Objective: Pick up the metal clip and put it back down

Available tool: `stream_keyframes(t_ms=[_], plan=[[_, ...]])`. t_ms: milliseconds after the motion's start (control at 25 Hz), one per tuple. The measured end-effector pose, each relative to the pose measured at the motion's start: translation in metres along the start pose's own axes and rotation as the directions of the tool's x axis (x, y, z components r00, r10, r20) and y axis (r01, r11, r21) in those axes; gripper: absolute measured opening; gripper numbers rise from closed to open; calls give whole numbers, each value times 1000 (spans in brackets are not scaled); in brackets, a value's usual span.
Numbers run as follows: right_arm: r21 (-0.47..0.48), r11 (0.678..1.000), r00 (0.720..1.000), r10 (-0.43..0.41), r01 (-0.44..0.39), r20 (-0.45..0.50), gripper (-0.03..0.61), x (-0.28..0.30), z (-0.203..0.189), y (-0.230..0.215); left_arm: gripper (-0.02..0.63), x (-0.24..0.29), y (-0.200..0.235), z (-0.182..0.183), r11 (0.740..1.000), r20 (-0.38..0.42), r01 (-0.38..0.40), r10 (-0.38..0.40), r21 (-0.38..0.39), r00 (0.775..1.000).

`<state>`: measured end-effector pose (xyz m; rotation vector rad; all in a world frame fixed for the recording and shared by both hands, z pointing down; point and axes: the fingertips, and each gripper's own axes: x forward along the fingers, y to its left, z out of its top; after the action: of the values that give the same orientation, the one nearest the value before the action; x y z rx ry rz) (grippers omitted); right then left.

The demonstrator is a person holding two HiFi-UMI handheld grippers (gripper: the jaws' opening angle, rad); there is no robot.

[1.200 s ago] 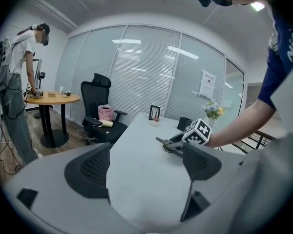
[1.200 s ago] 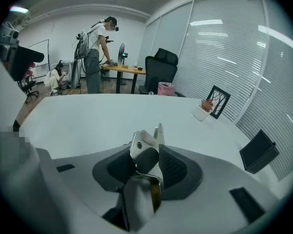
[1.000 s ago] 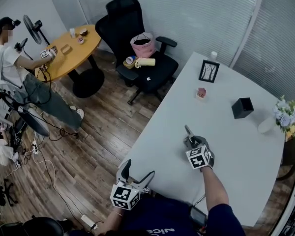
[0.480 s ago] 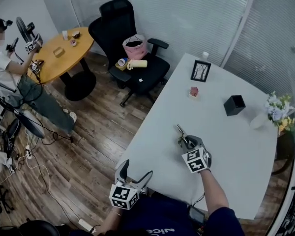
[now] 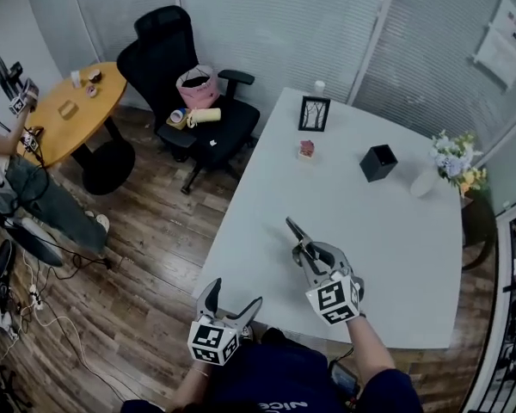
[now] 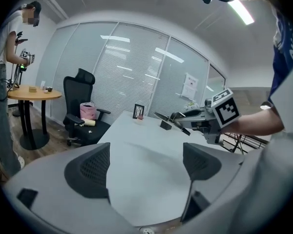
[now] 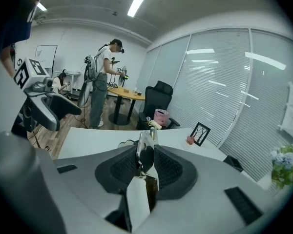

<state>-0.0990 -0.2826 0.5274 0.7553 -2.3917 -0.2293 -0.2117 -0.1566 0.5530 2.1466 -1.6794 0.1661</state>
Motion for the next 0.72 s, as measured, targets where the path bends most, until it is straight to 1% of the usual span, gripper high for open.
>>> stream_keyframes(t_ms=[160,400,720], plan=[[11,999,999,-32,32,2,103,-28,5,24,451,-2,-7,-3,999,-5,49,-49,16,999],[117,989,996,-92,91,5,101,-56,10,52,451,-5,-19,-5,992,-9,119,-119,37,993],[214,967,990,-139,139,-17,101,-81,7,91,451,-16,-30,-8,980,-23,192,-191,61,981]])
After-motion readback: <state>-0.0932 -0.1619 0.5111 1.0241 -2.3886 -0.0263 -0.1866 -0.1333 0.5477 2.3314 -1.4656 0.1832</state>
